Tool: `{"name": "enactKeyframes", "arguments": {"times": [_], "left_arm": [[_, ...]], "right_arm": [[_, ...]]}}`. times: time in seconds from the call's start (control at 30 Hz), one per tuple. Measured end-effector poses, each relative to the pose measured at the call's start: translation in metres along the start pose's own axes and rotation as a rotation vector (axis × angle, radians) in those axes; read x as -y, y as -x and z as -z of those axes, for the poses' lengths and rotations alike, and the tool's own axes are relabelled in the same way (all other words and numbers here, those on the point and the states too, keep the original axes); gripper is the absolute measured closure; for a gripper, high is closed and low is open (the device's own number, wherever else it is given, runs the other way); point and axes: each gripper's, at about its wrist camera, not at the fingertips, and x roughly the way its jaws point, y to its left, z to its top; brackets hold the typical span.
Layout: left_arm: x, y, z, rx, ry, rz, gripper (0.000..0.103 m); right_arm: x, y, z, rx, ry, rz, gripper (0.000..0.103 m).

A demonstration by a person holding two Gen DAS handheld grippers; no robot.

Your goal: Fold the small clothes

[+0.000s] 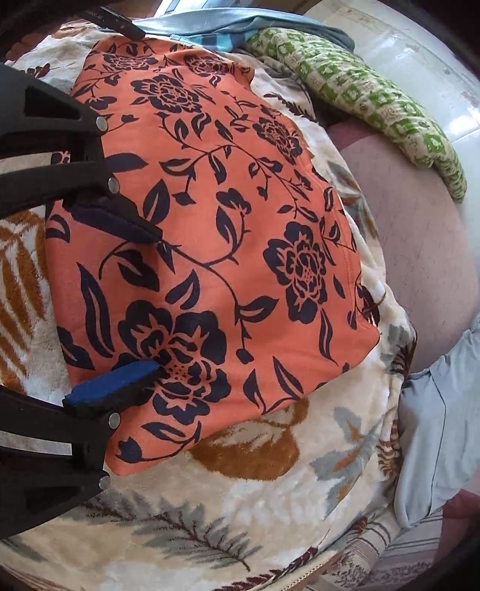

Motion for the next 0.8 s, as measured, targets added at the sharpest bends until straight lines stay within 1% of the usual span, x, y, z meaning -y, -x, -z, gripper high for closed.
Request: {"name": "enactKeyframes", "arguments": {"times": [0.1, 0.17, 0.23, 0.33, 0.37, 0.4, 0.6, 0.8], "left_arm": [[0.002, -0.005, -0.004, -0.001, 0.002, -0.011, 0.020], [0.003, -0.009, -0.006, -0.001, 0.002, -0.020, 0.020], [0.003, -0.011, -0.007, -0.003, 0.004, -0.027, 0.020], [0.004, -0.013, -0.008, 0.000, 0.000, -0.031, 0.020], [0.004, -0.012, -0.009, 0.004, -0.001, -0.032, 0.020], [0.004, -0.012, -0.009, 0.009, -0.001, -0.033, 0.020], [0.004, -0.008, -0.010, 0.021, -0.005, -0.029, 0.020], [0.004, -0.004, -0.011, 0.028, -0.002, -0.030, 0.020]], "right_arm": [[0.005, 0.015, -0.010, 0.062, -0.050, -0.075, 0.033], [0.005, 0.022, -0.016, 0.115, -0.055, -0.097, 0.033], [0.001, 0.024, -0.019, 0.140, -0.050, -0.106, 0.033], [-0.009, 0.017, -0.019, 0.121, -0.024, -0.158, 0.040], [-0.015, 0.014, -0.018, 0.110, 0.002, -0.167, 0.047], [-0.021, 0.012, -0.016, 0.107, 0.027, -0.173, 0.050], [-0.055, 0.013, -0.002, 0.116, 0.150, -0.208, 0.053], [-0.073, 0.004, 0.013, 0.068, 0.214, -0.221, 0.053]]}}
